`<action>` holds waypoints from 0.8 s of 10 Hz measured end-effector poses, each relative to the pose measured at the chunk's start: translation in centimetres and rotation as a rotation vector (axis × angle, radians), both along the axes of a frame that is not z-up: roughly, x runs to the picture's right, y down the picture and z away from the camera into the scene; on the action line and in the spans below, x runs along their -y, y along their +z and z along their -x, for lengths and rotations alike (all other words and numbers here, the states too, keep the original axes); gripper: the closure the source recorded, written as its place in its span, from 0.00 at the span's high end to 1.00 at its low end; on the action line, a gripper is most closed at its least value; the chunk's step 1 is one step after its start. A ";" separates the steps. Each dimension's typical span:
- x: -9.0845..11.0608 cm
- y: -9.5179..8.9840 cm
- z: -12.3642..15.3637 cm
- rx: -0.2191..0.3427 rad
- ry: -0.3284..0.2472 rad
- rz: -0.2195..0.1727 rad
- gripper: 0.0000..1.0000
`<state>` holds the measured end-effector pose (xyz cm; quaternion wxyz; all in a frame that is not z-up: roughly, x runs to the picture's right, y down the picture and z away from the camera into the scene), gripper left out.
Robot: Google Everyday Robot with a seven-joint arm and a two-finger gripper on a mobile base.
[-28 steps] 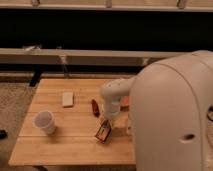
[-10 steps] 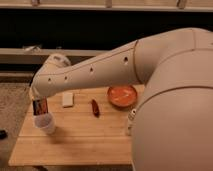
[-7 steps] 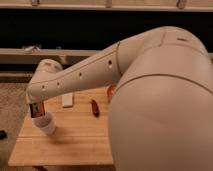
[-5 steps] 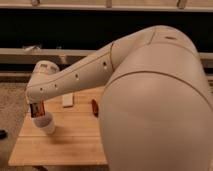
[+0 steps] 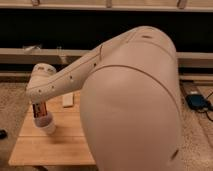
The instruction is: Place the eraser in the ceramic cup
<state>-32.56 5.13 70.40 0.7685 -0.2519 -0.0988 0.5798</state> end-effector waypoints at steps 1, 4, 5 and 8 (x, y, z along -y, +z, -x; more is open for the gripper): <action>-0.2 0.6 0.0 -0.011 0.000 0.006 0.04; -1.2 1.4 0.5 -0.025 -0.008 0.021 0.33; -1.5 1.6 0.6 -0.030 -0.011 0.024 0.43; -2.3 2.2 1.1 -0.045 -0.020 0.035 0.74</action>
